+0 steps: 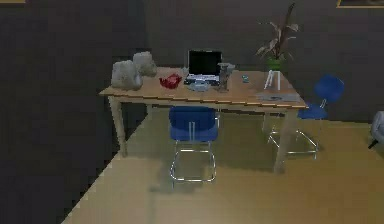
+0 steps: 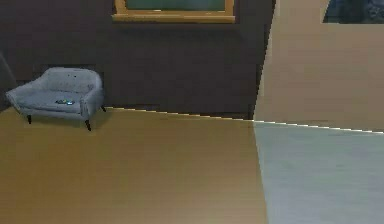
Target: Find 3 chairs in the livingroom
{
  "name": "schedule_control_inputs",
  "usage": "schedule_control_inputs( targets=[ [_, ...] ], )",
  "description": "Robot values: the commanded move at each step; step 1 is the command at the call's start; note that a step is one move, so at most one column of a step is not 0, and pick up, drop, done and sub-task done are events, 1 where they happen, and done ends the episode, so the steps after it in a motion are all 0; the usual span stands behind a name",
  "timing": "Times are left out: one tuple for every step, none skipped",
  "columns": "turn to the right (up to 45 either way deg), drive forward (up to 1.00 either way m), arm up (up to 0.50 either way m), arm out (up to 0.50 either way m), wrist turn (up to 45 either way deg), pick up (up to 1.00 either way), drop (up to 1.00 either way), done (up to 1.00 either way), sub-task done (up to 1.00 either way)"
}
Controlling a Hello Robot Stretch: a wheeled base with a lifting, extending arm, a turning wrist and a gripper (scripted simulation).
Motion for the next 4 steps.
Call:
schedule_control_inputs(
  targets=[
    [33.0, 0.0, 0.0, 0.0, 0.0, 0.0, 0.0, 0.0, 0.0],
    [0.0, 0.55, 0.0, 0.0, 0.0, 0.0, 0.0, 0.0, 0.0],
    [-45.0, 0.0, 0.0, 0.0, 0.0, 0.0, 0.0, 0.0, 0.0],
    [0.0, 0.0, 0.0, 0.0, 0.0, 0.0, 0.0, 0.0, 1.0]
  ],
)
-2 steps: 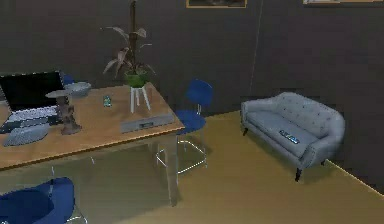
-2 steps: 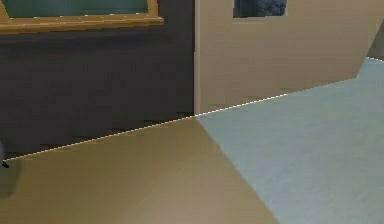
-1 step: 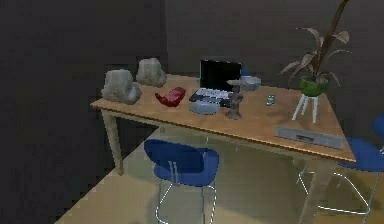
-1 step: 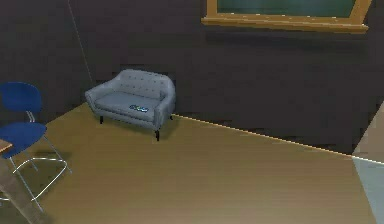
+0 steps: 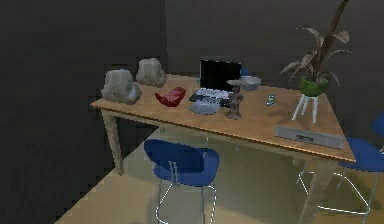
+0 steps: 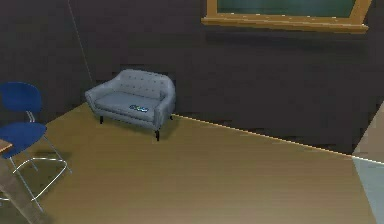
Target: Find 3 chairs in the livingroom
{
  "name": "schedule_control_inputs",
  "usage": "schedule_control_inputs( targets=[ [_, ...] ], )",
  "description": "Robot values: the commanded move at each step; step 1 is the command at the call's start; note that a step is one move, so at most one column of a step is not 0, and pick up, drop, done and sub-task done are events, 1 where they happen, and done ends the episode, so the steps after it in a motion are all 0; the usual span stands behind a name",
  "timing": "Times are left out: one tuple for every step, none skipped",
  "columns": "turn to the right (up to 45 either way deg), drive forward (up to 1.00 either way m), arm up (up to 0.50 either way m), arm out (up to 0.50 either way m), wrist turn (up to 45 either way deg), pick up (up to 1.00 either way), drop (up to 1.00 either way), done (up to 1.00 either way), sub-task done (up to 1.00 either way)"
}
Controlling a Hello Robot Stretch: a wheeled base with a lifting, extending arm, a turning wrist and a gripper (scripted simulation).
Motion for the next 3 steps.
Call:
schedule_control_inputs(
  targets=[
    [45.0, 0.0, 0.0, 0.0, 0.0, 0.0, 0.0, 0.0, 0.0],
    [0.0, 0.55, 0.0, 0.0, 0.0, 0.0, 0.0, 0.0, 0.0],
    [0.0, 0.0, 0.0, 0.0, 0.0, 0.0, 0.0, 0.0, 1.0]
  ],
)
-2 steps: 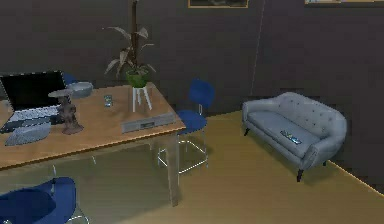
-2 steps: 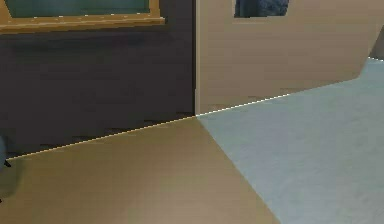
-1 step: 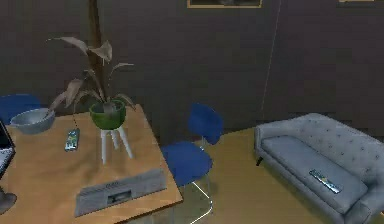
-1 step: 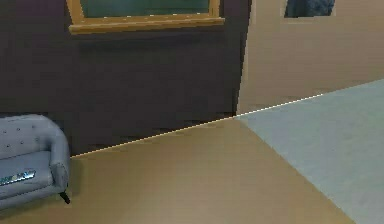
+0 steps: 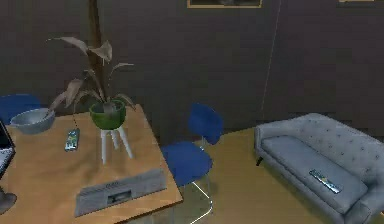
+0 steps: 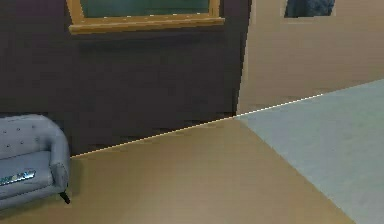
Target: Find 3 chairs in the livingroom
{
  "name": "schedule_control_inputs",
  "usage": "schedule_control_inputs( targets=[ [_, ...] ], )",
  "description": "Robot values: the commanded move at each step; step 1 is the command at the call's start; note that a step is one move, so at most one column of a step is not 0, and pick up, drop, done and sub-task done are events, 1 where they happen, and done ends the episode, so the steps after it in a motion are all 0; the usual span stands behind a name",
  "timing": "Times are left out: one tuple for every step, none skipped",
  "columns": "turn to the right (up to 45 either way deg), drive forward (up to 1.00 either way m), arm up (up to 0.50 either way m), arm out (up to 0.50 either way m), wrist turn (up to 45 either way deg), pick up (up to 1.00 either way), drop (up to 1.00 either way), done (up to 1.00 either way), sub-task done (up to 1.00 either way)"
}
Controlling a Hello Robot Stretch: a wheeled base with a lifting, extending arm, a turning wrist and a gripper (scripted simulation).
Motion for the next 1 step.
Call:
schedule_control_inputs(
  targets=[
    [30.0, 0.0, 0.0, 0.0, 0.0, 0.0, 0.0, 0.0, 0.0]
  ],
)
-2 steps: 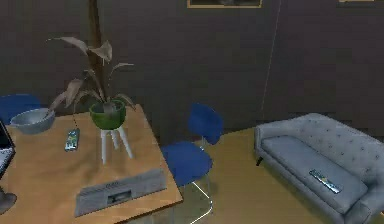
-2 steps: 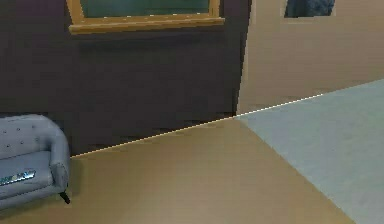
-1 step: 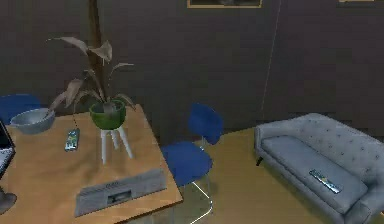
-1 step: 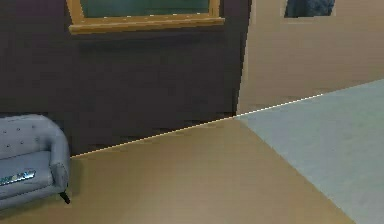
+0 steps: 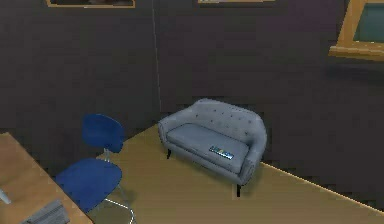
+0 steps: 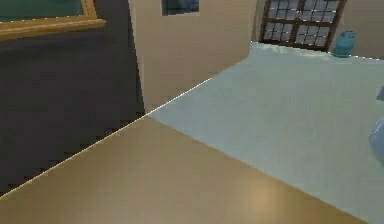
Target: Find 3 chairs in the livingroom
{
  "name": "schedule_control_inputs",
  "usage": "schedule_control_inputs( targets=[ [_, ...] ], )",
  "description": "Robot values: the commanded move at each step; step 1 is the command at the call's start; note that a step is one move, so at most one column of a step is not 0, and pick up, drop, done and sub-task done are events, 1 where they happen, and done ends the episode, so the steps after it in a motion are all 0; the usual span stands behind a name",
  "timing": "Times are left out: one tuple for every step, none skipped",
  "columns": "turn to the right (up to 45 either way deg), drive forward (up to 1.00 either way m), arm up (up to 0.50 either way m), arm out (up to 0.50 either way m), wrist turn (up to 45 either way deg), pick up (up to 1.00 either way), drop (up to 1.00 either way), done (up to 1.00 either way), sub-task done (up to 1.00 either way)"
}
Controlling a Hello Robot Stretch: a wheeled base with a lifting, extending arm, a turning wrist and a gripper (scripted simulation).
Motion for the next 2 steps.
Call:
schedule_control_inputs(
  targets=[
    [0.0, 0.45, 0.0, 0.0, 0.0, 0.0, 0.0, 0.0, 0.0],
    [3.0, 0.0, 0.0, 0.0, 0.0, 0.0, 0.0, 0.0, 0.0]
  ],
)
